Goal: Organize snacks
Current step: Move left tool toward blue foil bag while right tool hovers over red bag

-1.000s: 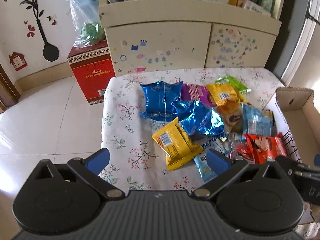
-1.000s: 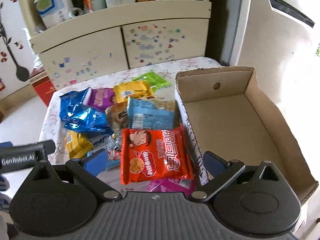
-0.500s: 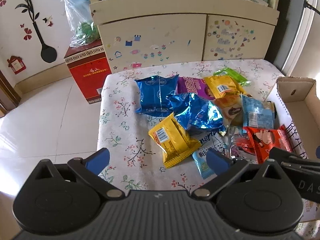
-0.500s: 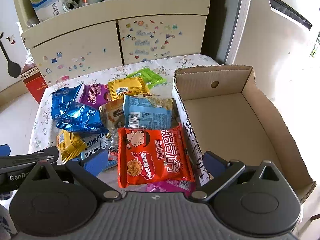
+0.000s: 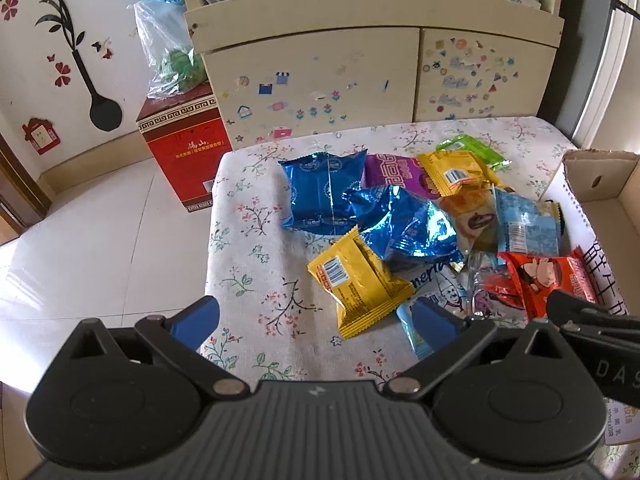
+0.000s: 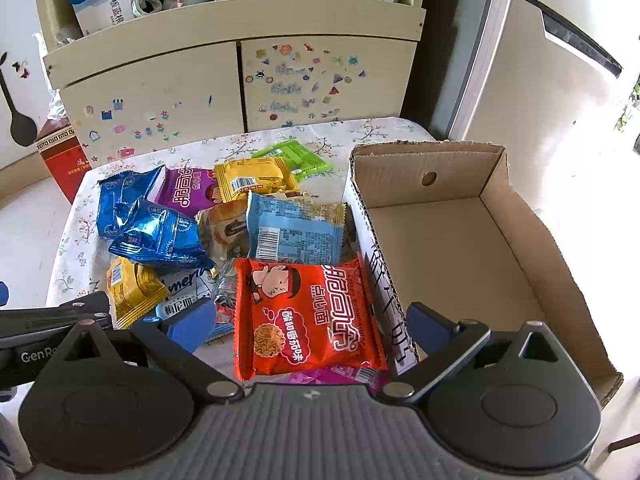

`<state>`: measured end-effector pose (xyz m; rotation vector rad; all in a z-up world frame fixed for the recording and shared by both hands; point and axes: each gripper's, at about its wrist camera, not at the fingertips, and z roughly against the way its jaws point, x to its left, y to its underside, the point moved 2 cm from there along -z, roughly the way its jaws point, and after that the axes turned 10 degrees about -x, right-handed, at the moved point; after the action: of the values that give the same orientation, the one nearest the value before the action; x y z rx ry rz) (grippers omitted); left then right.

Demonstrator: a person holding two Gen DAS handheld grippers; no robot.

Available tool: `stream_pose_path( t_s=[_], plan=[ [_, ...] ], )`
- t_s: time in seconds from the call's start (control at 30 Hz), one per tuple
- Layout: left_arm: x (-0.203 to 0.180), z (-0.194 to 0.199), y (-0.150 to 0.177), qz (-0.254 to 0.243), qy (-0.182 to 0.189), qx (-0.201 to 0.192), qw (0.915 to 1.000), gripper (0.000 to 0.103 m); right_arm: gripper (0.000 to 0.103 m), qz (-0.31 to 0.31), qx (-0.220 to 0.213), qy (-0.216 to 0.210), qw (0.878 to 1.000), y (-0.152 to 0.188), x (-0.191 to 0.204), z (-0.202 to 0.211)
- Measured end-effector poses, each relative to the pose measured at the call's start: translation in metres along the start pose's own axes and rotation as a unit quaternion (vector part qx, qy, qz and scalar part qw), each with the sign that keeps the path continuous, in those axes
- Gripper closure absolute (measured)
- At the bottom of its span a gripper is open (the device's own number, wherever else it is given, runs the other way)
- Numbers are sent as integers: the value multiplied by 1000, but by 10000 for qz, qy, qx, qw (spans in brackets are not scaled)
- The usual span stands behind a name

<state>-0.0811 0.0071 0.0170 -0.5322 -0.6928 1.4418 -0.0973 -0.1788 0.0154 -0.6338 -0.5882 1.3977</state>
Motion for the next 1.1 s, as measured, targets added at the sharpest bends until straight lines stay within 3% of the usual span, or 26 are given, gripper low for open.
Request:
stream_pose_path(
  t_s=[0.83, 0.97, 1.1],
  plan=[
    [-2, 4, 0, -40, 7, -66, 10000, 2, 0, 210, -200, 95, 9995, -2, 2, 6],
    [-2, 9, -3, 31, 156, -166, 9997, 1, 0, 123, -289, -222, 9993, -6, -6, 11],
    [2, 14, -9, 143, 327, -271, 9990, 1, 0, -341, -422, -656, 9964, -16, -27, 21]
  ],
)
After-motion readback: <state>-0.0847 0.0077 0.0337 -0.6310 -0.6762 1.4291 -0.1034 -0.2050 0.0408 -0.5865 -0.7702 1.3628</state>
